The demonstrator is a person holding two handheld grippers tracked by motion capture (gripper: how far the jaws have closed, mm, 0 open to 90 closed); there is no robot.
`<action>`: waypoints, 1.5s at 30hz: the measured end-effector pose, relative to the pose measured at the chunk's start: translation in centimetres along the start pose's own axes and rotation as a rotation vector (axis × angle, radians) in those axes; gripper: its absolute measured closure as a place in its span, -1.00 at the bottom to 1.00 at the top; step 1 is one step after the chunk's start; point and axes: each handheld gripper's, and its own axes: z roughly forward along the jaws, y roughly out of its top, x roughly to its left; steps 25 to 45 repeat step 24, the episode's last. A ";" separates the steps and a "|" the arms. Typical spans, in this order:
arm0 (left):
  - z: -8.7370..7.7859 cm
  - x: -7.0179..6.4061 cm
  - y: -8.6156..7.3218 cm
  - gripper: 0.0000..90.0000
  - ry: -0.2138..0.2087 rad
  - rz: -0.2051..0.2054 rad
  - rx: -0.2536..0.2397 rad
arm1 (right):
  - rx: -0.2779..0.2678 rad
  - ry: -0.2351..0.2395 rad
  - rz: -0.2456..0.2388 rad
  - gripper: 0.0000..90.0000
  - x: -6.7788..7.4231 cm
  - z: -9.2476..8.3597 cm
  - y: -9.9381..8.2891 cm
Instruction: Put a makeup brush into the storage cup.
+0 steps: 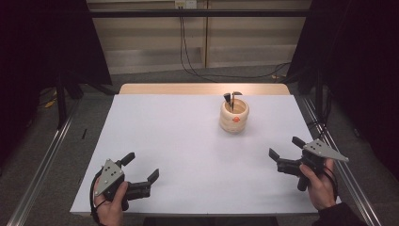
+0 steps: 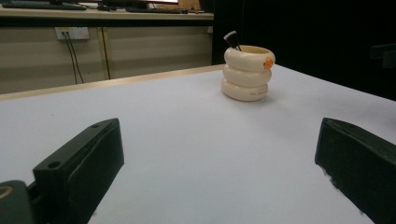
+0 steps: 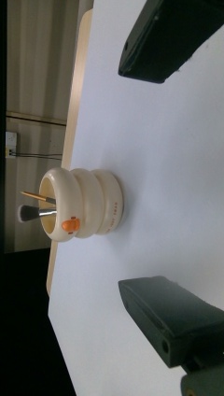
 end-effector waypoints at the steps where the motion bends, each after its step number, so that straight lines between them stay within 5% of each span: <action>1: 0.0 0.1 0.0 -0.97 -0.003 -0.003 -0.006 | 0.001 0.009 0.021 -0.99 0.0 -0.8 -0.4; 12: 0.0 0.1 0.0 -0.98 0.009 -0.003 -0.005 | 0.022 0.015 0.048 -0.99 -0.5 -3.2 -1.8; 45: 0.1 0.4 0.0 -0.98 0.012 -0.006 -0.003 | 0.004 0.029 0.061 -0.97 -0.7 -3.0 -1.7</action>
